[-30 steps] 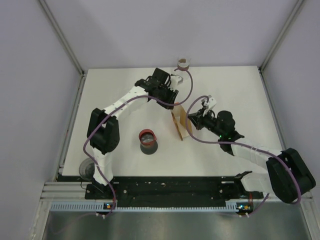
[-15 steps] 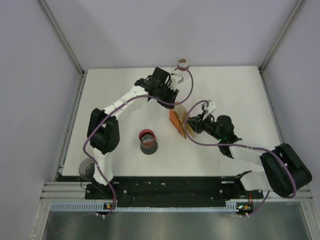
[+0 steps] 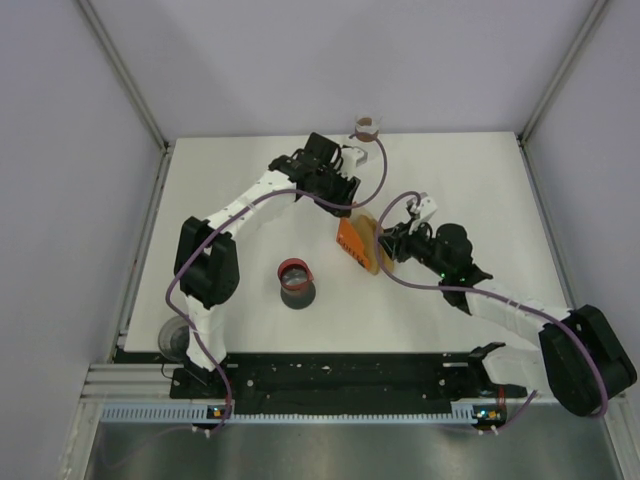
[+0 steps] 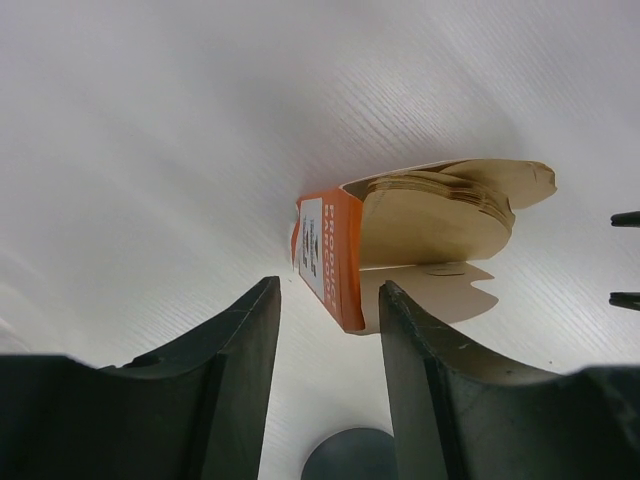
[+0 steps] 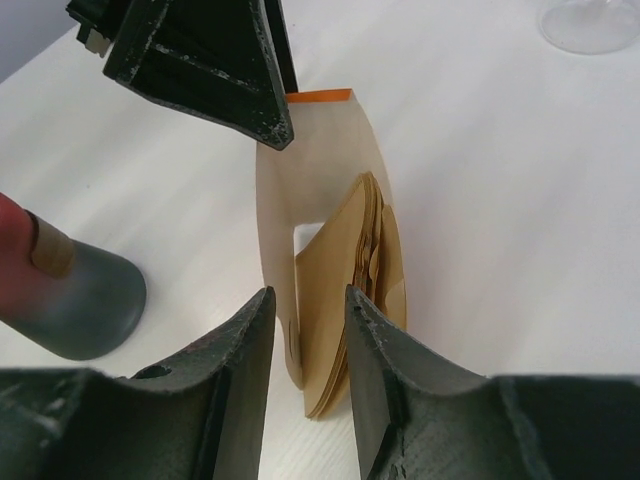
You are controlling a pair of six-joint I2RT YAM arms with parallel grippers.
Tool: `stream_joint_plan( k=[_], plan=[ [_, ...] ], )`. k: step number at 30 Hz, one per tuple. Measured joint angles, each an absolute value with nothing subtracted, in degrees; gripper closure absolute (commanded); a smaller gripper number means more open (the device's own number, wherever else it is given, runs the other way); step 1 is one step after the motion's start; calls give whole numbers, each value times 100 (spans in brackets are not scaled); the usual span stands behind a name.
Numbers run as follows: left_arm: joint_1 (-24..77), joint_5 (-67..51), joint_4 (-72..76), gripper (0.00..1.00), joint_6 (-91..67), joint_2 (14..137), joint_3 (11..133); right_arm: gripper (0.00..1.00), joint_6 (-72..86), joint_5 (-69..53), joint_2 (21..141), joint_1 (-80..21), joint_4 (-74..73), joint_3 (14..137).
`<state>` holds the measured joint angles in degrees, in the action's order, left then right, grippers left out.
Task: Place the coffee filter in the dripper
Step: Place the coffee dripper in the coffee filter holder.
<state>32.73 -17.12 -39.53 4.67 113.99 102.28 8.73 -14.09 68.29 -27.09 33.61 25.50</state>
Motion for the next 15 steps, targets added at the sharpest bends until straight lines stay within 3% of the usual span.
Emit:
stream_joint_plan(
  k=[15],
  plan=[
    [3273,-1739,-4136,26,471,11399,10405,63,816,-1433,6311,-2709,2604,2797]
  ],
)
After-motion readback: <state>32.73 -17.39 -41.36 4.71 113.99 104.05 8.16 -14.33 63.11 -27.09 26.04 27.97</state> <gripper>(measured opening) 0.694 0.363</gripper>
